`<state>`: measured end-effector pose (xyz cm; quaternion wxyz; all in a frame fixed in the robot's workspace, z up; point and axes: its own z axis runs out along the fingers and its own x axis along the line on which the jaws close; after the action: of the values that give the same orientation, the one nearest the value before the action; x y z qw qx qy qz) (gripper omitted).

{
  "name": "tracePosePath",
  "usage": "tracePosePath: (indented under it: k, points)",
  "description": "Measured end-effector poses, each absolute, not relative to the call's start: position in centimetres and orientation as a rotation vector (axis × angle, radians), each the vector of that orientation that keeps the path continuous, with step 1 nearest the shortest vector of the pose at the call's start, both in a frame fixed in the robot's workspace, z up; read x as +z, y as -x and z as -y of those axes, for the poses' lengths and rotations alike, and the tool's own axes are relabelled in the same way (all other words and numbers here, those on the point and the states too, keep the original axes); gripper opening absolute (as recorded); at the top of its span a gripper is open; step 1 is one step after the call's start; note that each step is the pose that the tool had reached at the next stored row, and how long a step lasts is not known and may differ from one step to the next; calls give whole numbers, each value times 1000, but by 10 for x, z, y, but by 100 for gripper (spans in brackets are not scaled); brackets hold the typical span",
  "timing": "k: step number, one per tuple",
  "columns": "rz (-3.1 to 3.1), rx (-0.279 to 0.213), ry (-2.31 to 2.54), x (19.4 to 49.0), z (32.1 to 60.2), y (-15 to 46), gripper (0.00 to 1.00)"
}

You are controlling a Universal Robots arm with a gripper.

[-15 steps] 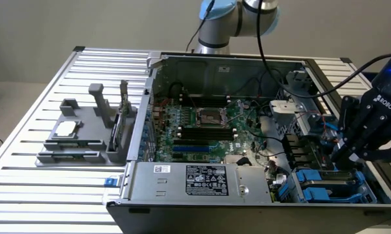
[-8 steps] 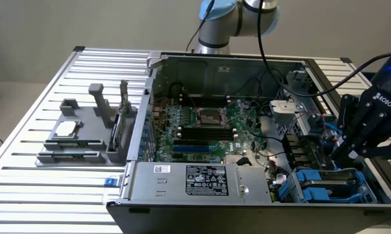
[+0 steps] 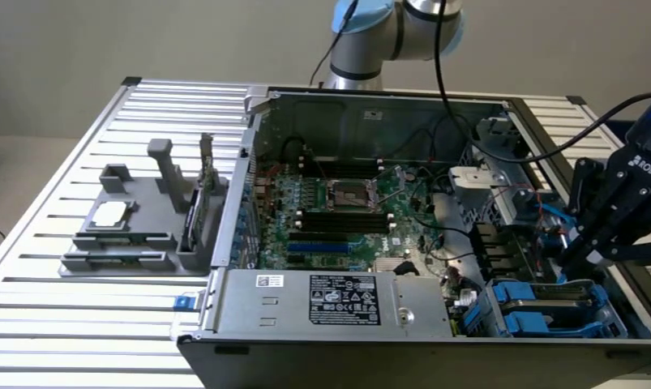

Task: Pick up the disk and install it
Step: 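Insert the first disk wire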

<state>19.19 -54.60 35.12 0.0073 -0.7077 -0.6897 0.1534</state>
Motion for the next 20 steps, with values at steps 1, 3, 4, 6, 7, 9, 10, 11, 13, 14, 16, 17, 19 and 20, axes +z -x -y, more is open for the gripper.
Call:
tracePosePath:
  k: [1,3,4,6,7,9,10,11,13,14,16,17,19,20]
  points:
    - [2155,483,2215,351,546,-193,16]
    - [2150,489,2219,349,546,-195,16]
    - [2148,491,2221,349,546,-195,16]
    - [2142,498,2220,347,546,-196,16]
    - [2137,500,2221,346,546,-196,16]
    - [2131,505,2223,344,546,-196,16]
    - [2128,507,2224,343,546,-197,16]
    - [2125,510,2224,343,546,-197,16]
    - [2122,512,2225,342,546,-198,16]
    - [2121,513,2226,341,546,-198,16]
    - [2117,515,2228,340,546,-199,16]
    - [2116,517,2228,339,546,-199,16]
    - [2112,524,2228,338,546,-199,16]
    - [2110,528,2227,338,546,-199,16]
